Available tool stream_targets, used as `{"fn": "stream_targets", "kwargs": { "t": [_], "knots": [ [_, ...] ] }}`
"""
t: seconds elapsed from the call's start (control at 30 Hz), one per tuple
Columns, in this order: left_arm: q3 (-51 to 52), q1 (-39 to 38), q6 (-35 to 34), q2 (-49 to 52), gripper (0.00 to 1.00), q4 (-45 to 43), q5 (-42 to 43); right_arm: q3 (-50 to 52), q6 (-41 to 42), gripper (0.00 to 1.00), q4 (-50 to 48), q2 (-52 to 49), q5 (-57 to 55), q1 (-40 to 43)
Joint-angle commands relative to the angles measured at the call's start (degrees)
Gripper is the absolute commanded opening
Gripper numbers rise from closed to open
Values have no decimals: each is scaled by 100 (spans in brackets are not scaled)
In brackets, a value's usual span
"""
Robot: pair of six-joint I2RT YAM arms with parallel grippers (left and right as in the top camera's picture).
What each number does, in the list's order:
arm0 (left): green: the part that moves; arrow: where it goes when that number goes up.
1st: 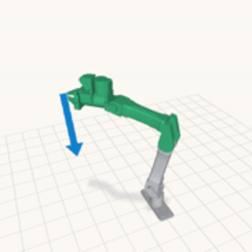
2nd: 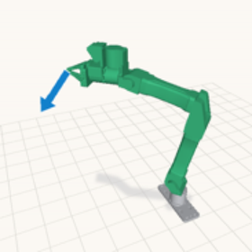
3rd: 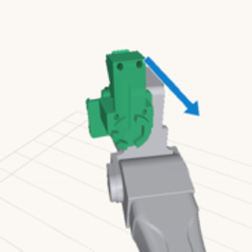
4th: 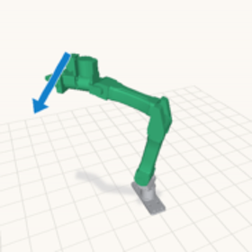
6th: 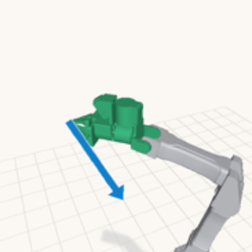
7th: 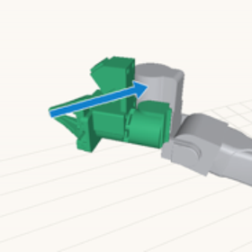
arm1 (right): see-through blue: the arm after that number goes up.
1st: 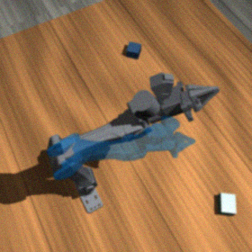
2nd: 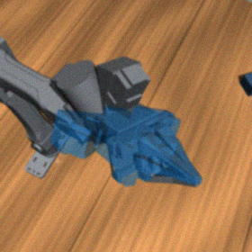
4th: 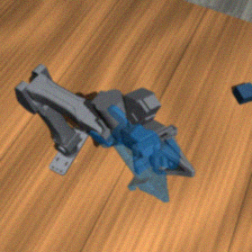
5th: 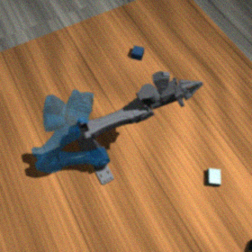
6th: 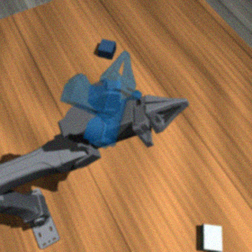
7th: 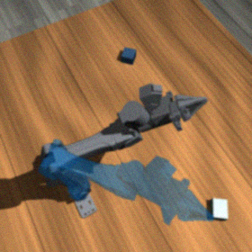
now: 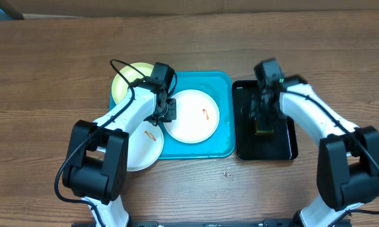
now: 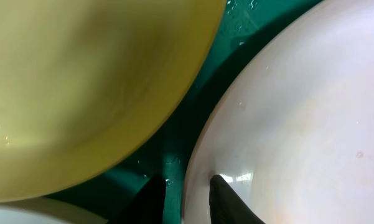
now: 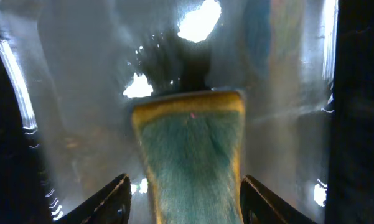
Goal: Clean dirty plates on tray and stack at the side
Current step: 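Grasp the green sponge with the right gripper and lift it, then carry the sponge with the right gripper onto the held white plate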
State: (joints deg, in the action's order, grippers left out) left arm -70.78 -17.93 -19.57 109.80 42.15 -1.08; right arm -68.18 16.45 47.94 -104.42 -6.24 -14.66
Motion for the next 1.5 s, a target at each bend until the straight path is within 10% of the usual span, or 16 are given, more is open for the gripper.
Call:
{"fn": "stream_targets", "kwargs": {
  "t": [0.0,0.2,0.43,0.87,1.2,1.47],
  "knots": [
    [46,-11,-37,46,27,9,70,719,13,57,-638,33,-59,26],
    [46,-11,-37,46,30,11,70,1217,13,55,-1274,33,-57,26],
    [46,-11,-37,46,31,9,68,1228,11,4,-1272,33,-52,26],
    [46,-11,-37,46,31,17,70,-581,-31,4,896,721,-590,26],
    [46,-11,-37,46,5,-7,72,-627,-546,4,1056,896,-553,22],
    [46,-9,-37,46,4,-26,177,-730,-787,4,1073,898,-551,22]
  ]
}}
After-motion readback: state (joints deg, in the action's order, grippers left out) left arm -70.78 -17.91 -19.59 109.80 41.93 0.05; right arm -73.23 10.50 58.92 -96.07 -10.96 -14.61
